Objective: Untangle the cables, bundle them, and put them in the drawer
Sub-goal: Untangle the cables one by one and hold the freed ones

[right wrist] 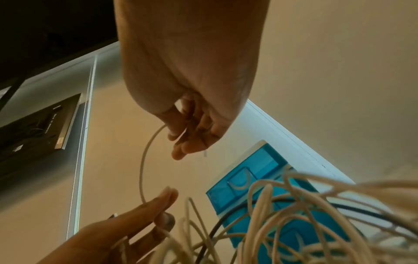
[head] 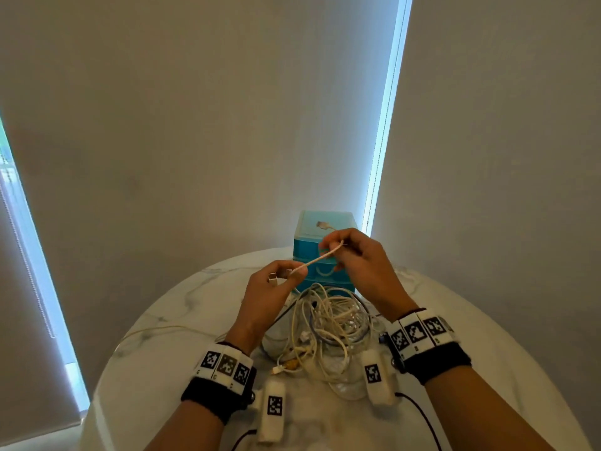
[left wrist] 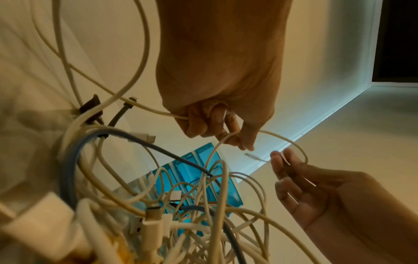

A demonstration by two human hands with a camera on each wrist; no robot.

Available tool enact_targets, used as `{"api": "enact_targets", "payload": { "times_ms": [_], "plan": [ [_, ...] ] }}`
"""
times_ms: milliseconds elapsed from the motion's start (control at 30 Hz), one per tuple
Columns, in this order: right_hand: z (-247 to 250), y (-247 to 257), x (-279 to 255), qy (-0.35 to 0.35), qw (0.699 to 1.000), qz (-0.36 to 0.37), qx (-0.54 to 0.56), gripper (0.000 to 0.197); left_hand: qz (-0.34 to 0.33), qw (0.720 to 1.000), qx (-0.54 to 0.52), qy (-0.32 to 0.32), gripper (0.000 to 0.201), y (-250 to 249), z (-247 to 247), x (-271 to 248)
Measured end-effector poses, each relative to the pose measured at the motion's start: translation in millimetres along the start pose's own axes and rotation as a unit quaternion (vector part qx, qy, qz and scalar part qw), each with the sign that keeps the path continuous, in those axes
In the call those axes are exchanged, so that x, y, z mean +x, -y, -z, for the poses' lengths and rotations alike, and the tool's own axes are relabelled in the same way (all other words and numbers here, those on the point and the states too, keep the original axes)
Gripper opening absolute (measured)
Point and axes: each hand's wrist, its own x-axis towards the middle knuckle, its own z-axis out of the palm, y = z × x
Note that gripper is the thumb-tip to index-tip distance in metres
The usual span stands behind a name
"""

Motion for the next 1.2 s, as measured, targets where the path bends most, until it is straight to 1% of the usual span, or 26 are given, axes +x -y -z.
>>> {"api": "enact_targets", "payload": {
  "times_ms": [67,133,167,200,267,333,433,567,633,700,767,833,867,933,1000,1033,1067,1133,1200],
  "plan": [
    [-3.8,3.1,-2.9,0.015,0.993,-0.017,0.118,0.026,0.021,0.999,-0.012,0.035,0.013,-1.3,-0.1,-1.8],
    [-6.9,7.4,-4.0,-0.002,0.974,-0.026,0.225,0.027,0.037,0.996,-0.009,0.082,0.014,-3.3,0.5,-3.2],
    [-7.9,8.4,-3.7,-0.011,0.968,-0.024,0.248,0.026,0.048,0.993,-0.015,0.105,0.017,-5.2,1.0,-4.2],
    [-8.4,9.0,-3.4,-0.011,0.969,-0.018,0.247,0.023,0.062,0.99,-0.032,0.122,0.022,-6.4,2.2,-4.2],
    [-10.0,7.8,-5.0,0.026,0.974,-0.007,0.224,0.016,0.085,0.981,-0.106,0.136,0.034,-9.3,6.2,-3.2],
    [-13.5,4.1,-8.0,0.067,0.98,-0.017,0.189,0.01,0.079,0.975,-0.169,0.122,0.043,-11.6,10.4,-2.5],
    [-20.8,-4.9,-11.6,0.102,0.983,-0.037,0.146,0.012,0.058,0.977,-0.199,0.055,0.037,-18.9,17.8,-1.6],
    [-27.1,-7.4,-15.2,0.11,0.985,-0.075,0.111,0.008,0.071,0.964,-0.256,-0.011,0.036,-24.2,25.8,1.8],
    [-28.7,-5.6,-16.6,0.114,0.983,-0.088,0.113,0.009,0.062,0.961,-0.266,-0.049,0.03,-21.4,27.6,4.1],
    [-31.3,-2.2,-18.8,0.127,0.979,-0.094,0.126,0.013,0.055,0.957,-0.275,-0.075,0.032,-17.1,28.7,5.4],
    [-35.0,0.4,-19.6,0.128,0.978,-0.093,0.133,0.017,0.055,0.956,-0.276,-0.081,0.043,-16.6,28.9,4.8],
    [-39.2,2.1,-18.6,0.112,0.98,-0.092,0.133,0.02,0.054,0.961,-0.264,-0.066,0.053,-18.4,27.5,2.8],
    [-41.1,3.5,-18.3,0.106,0.981,-0.092,0.133,0.021,0.049,0.964,-0.256,-0.056,0.053,-19.2,26.3,1.7],
    [-45.4,8.8,-19.9,0.117,0.981,-0.089,0.125,0.024,0.036,0.974,-0.219,-0.044,0.046,-19.0,22.6,-0.5],
    [-48.7,13.5,-23.7,0.154,0.977,-0.099,0.111,0.029,0.037,0.979,-0.195,-0.057,0.039,-15.9,20.4,0.3],
    [-49.8,13.3,-25.2,0.178,0.973,-0.113,0.098,0.035,0.045,0.975,-0.207,-0.072,0.038,-14.4,21.0,2.0],
    [-50.4,13.0,-27.2,0.206,0.968,-0.124,0.064,0.043,0.055,0.967,-0.234,-0.087,0.039,-13.4,22.9,4.5],
    [-51.4,9.8,-29.8,0.259,0.956,-0.117,-0.076,0.06,0.063,0.942,-0.313,-0.107,0.04,-12.2,31.4,10.2],
    [-52.0,4.0,-28.9,0.291,0.924,-0.081,-0.235,0.067,0.069,0.902,-0.409,-0.119,0.036,-12.9,41.2,13.9]
  ]
}}
